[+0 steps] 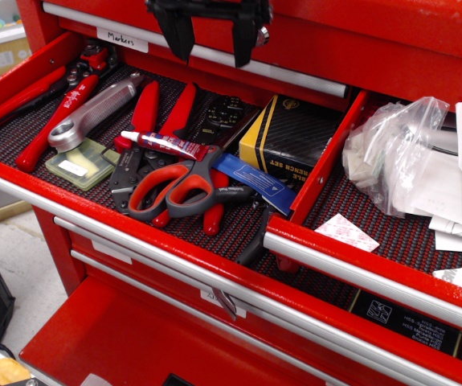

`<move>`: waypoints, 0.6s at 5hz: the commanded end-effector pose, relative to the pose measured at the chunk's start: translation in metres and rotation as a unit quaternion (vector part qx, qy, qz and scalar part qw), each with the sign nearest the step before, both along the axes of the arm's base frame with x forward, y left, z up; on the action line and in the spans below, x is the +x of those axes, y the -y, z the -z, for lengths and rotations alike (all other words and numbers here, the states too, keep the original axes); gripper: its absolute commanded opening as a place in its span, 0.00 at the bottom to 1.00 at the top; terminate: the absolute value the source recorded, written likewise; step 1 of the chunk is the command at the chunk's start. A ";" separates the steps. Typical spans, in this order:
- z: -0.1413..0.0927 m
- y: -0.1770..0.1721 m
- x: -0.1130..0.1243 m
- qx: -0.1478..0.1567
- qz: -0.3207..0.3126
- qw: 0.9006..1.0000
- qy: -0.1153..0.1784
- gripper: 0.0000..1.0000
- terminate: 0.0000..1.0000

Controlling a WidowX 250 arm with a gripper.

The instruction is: Pick up glue and put into drawer

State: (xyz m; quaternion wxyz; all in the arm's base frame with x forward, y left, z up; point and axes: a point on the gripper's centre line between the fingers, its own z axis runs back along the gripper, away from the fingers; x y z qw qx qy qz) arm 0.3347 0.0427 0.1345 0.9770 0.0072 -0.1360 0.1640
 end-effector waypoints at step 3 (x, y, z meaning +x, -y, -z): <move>0.025 -0.032 -0.021 -0.043 -0.400 0.914 -0.045 1.00 0.00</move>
